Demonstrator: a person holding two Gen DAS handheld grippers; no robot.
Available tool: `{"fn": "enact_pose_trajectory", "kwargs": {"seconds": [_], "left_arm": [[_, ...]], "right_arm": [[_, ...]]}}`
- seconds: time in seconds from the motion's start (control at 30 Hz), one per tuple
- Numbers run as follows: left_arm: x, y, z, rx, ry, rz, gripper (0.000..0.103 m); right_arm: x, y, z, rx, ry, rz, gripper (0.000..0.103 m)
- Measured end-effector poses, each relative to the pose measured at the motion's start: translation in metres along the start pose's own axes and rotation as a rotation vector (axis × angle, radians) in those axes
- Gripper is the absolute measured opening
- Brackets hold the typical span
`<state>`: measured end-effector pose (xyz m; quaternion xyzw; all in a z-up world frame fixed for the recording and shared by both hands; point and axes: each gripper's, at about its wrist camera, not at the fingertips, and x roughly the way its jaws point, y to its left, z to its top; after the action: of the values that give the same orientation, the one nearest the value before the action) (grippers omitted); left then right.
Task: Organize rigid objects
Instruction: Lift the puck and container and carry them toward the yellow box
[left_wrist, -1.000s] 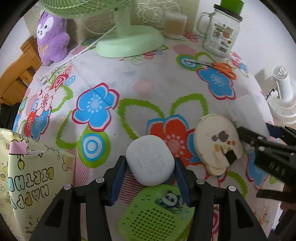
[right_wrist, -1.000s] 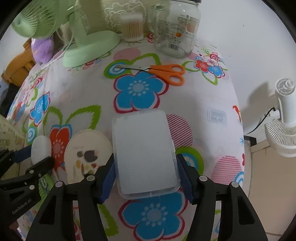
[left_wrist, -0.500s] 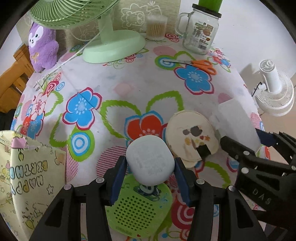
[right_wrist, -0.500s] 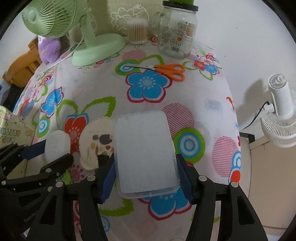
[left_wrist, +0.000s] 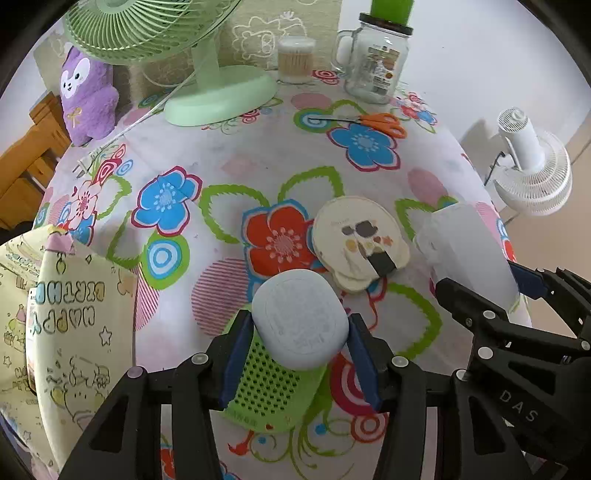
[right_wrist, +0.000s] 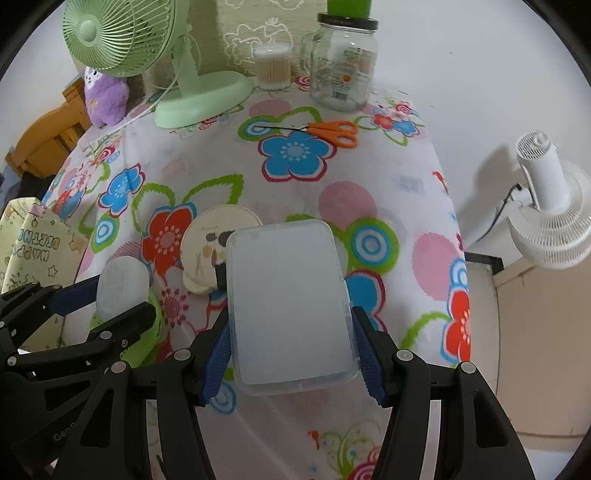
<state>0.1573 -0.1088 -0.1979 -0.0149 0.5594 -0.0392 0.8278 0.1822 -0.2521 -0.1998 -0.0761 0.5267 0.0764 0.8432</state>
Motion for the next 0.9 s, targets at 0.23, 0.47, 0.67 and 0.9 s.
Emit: {"fn": "enact_pose_trajectory", "kwargs": {"seconds": [0.23, 0.47, 0.67, 0.9], "left_arm": [[-0.013, -0.002, -0.015, 0.025, 0.000, -0.018, 0.053], [-0.034, -0.005, -0.022, 0.054, -0.018, -0.032, 0.053], [-0.053, -0.006, -0.028, 0.089, -0.030, -0.035, 0.053], [-0.074, -0.003, -0.035, 0.117, -0.041, -0.044, 0.053]], "right_arm": [[-0.014, 0.003, -0.017, 0.030, 0.000, -0.012, 0.063], [-0.032, 0.008, -0.028, 0.056, -0.015, -0.024, 0.063], [-0.053, 0.014, -0.038, 0.083, -0.027, -0.035, 0.063], [-0.076, 0.023, -0.046, 0.103, -0.041, -0.048, 0.063]]}}
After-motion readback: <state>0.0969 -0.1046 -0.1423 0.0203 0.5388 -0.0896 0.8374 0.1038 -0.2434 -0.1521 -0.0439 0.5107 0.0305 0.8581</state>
